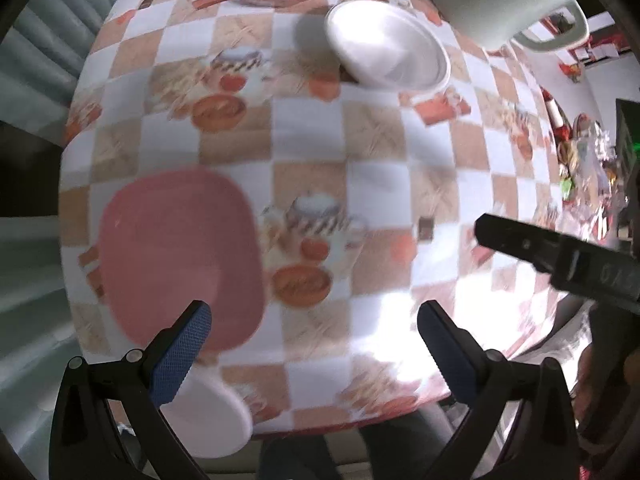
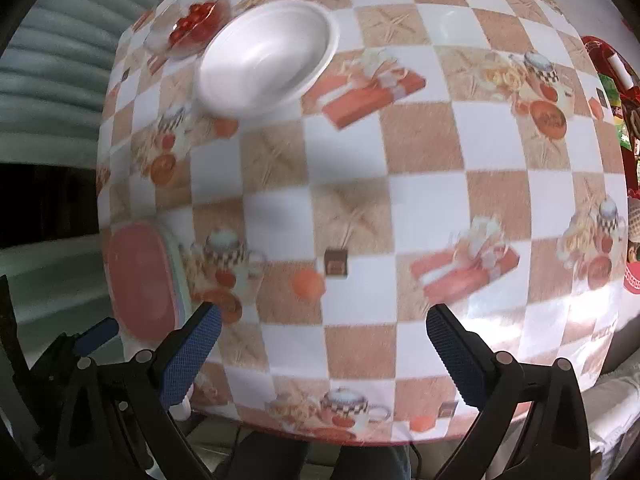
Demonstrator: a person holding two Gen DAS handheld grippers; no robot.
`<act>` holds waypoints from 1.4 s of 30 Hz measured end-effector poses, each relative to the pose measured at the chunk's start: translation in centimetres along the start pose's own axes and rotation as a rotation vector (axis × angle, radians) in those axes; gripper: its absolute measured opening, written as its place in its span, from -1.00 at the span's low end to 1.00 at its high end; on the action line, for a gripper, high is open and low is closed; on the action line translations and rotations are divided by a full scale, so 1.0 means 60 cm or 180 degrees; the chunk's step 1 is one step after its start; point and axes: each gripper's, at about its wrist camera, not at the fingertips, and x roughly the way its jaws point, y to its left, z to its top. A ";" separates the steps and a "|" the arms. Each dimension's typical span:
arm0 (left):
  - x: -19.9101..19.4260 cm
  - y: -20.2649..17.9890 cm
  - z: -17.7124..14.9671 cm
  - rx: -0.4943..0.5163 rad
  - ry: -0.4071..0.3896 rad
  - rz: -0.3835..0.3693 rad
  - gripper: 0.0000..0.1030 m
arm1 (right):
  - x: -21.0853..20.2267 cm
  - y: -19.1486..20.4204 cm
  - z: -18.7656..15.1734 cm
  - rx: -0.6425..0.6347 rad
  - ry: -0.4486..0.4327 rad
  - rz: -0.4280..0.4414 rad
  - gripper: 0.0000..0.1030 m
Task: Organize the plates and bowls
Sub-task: 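Move both grippers to the second white plate by the tomato bowl, then close both grippers on the rim of the second white plate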
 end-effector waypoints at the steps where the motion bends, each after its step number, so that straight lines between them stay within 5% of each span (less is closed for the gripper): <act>1: 0.002 -0.005 0.014 -0.0028 -0.0011 -0.0027 0.99 | -0.001 -0.003 0.015 -0.0011 -0.0024 -0.0019 1.00; 6: 0.018 -0.017 0.077 -0.0088 0.0000 -0.0067 0.99 | -0.001 -0.016 0.078 0.0006 -0.0108 -0.0088 1.00; 21: 0.063 -0.023 0.278 -0.0161 -0.0299 0.0430 0.99 | 0.028 -0.017 0.248 0.0079 -0.0287 -0.0031 1.00; 36: 0.141 -0.055 0.327 -0.0025 -0.0277 0.0570 0.97 | 0.089 -0.024 0.287 0.0078 -0.0242 0.0051 1.00; 39: 0.156 -0.062 0.333 0.0006 -0.0220 0.0512 0.82 | 0.091 -0.020 0.286 0.0032 -0.0271 0.0033 0.74; 42: 0.162 -0.070 0.333 0.0034 -0.0211 0.0385 0.50 | 0.083 -0.015 0.286 -0.0060 -0.0328 0.0054 0.12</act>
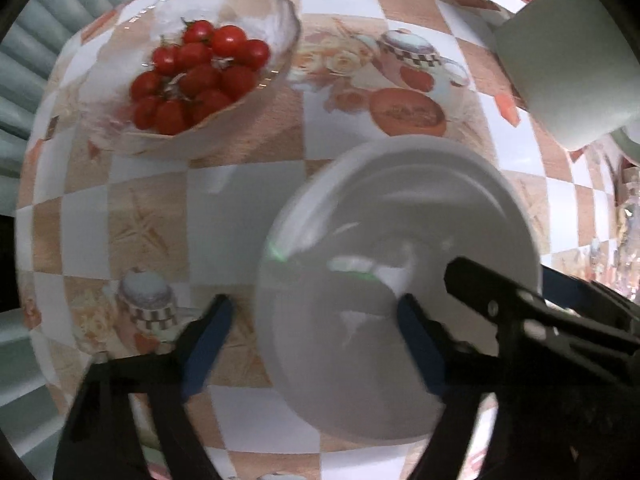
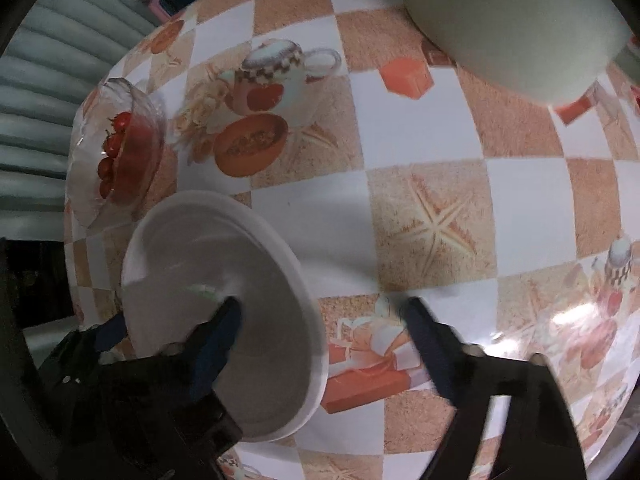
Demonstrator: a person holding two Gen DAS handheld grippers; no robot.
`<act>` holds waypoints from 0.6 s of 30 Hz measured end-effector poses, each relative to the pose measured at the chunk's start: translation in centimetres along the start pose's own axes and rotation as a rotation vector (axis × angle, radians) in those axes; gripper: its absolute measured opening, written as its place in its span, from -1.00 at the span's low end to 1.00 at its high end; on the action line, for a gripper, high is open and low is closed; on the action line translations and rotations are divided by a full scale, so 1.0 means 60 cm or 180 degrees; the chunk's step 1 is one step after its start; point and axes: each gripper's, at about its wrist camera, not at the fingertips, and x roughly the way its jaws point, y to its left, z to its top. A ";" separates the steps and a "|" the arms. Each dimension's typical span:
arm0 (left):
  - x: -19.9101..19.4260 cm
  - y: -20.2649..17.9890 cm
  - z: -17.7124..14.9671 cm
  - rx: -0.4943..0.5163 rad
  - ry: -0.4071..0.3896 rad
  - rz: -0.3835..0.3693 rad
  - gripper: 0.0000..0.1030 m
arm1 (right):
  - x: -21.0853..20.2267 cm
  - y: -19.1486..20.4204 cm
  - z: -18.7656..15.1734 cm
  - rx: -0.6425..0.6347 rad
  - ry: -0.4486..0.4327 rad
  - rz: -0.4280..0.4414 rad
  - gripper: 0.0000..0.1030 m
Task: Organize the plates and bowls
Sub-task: 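Close both grippers on the rim of the second white plate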
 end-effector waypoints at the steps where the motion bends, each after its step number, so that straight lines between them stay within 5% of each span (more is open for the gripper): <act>1: -0.002 -0.007 0.001 0.0047 -0.0036 -0.0008 0.39 | 0.000 0.002 0.004 0.0009 0.0010 0.0036 -0.09; 4: -0.004 -0.031 0.001 0.0138 -0.0028 -0.0149 0.07 | 0.001 -0.002 0.005 0.0063 0.0058 0.0201 -0.36; 18: -0.047 -0.091 -0.028 0.0216 -0.0066 -0.0124 0.06 | -0.049 -0.039 -0.032 0.0089 0.0060 0.0339 -0.36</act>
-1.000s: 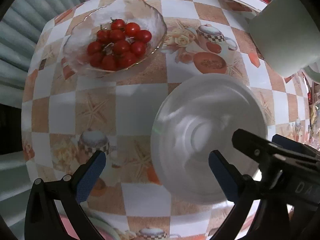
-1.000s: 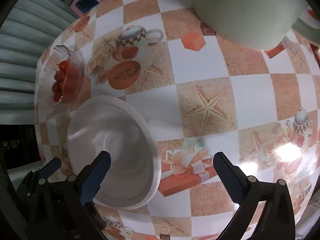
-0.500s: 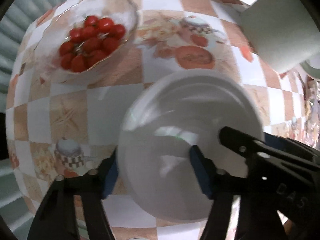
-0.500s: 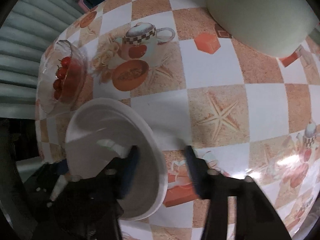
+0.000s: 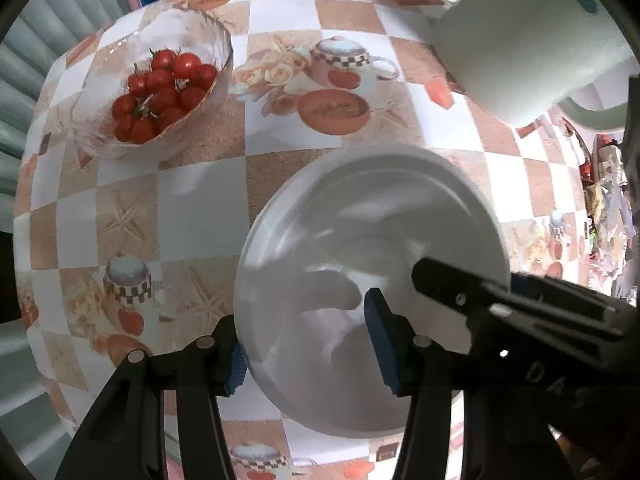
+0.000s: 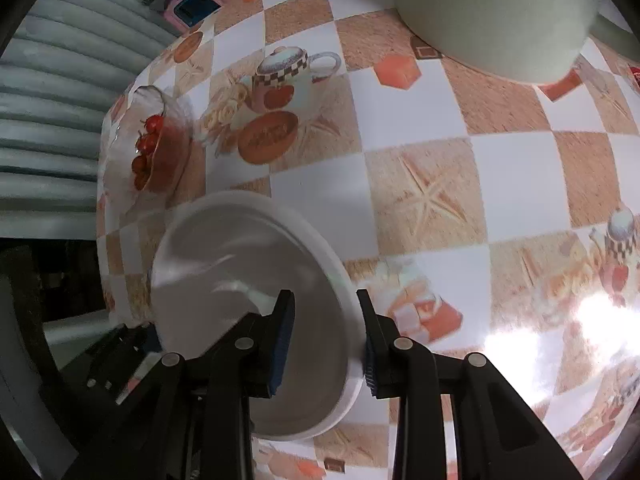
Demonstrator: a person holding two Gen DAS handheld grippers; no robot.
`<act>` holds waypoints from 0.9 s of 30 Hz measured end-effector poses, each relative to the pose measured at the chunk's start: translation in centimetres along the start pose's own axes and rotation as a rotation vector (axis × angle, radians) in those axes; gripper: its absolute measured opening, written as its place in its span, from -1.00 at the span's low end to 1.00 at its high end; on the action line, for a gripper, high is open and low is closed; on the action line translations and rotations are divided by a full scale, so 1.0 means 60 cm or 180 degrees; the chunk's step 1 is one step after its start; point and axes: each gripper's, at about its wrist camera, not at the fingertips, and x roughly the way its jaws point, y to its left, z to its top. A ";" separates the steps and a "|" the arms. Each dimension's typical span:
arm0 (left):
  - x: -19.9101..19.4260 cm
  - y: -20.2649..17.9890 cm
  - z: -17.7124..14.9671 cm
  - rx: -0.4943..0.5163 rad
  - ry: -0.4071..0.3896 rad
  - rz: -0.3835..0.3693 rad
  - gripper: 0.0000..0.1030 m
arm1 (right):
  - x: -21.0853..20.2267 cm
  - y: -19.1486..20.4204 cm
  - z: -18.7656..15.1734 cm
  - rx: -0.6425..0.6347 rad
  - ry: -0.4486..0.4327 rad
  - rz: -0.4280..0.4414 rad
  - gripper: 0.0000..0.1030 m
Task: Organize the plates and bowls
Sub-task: 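Close both grippers on the rim of the second white plate, then lift the second white plate and carry it over the first white plate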
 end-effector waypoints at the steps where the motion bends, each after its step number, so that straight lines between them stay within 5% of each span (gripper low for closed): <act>1: 0.004 -0.001 0.010 0.0022 -0.0004 0.0016 0.07 | -0.006 -0.001 -0.006 0.0006 -0.0015 0.0015 -0.36; 10: -0.048 -0.059 -0.056 0.0157 -0.0113 0.0106 0.07 | -0.056 -0.023 -0.071 -0.0081 -0.0042 -0.0025 -0.35; 27: -0.116 -0.116 -0.289 0.0289 0.0101 0.0059 0.15 | -0.127 -0.057 -0.253 -0.0155 0.0095 -0.0030 -0.25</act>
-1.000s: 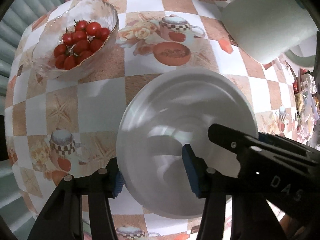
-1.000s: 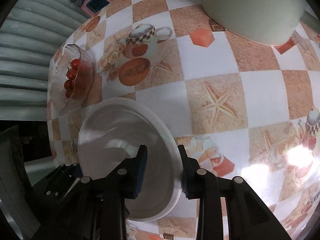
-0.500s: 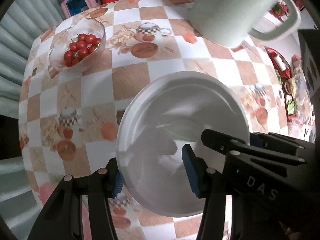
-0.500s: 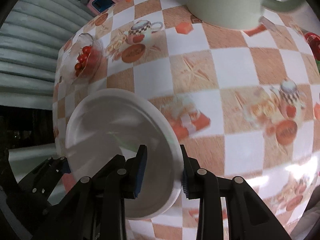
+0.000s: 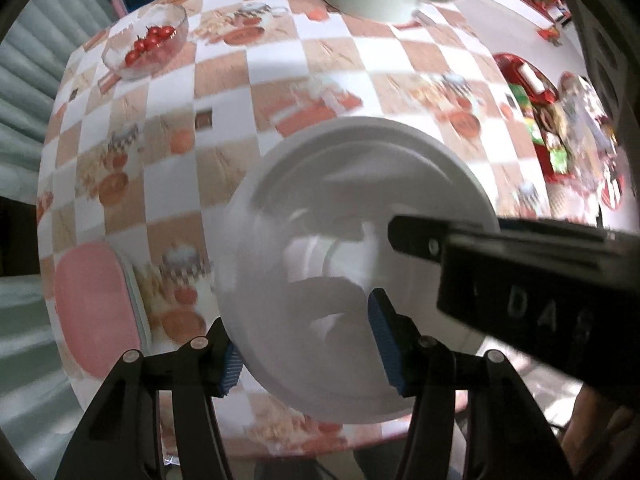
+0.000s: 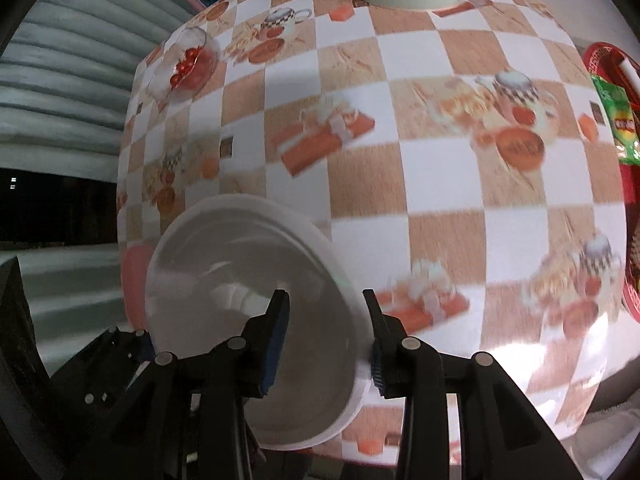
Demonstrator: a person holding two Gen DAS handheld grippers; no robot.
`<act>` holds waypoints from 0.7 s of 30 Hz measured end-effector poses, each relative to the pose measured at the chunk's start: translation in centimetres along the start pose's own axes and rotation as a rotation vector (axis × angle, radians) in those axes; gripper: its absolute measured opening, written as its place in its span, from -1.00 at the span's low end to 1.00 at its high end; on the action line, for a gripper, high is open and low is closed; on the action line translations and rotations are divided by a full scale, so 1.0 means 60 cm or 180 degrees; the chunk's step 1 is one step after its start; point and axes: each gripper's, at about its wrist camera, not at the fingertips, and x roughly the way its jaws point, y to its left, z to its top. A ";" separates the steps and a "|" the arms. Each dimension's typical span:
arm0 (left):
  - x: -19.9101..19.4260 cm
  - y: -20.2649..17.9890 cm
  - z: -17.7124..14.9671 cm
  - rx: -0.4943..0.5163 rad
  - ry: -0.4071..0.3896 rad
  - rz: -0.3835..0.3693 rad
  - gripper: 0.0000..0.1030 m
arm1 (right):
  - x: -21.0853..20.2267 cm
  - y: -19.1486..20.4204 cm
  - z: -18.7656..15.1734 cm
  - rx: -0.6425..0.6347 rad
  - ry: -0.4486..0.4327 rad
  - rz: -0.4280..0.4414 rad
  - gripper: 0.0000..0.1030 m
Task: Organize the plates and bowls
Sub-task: 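Lift the second white plate and carry it over the first white plate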
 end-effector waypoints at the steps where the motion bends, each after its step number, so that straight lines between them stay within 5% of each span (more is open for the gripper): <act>1: -0.003 0.000 -0.019 0.0032 0.0013 -0.0024 0.15 | -0.001 0.002 -0.012 0.0015 0.0002 -0.0003 -0.25; 8: -0.015 0.037 -0.107 0.0181 0.0096 -0.0048 0.15 | 0.013 0.048 -0.083 0.0067 0.0061 0.0009 -0.25; 21: -0.084 0.204 -0.238 -0.0111 -0.0107 0.0057 0.15 | 0.044 0.246 -0.188 -0.0329 0.0134 0.0084 -0.25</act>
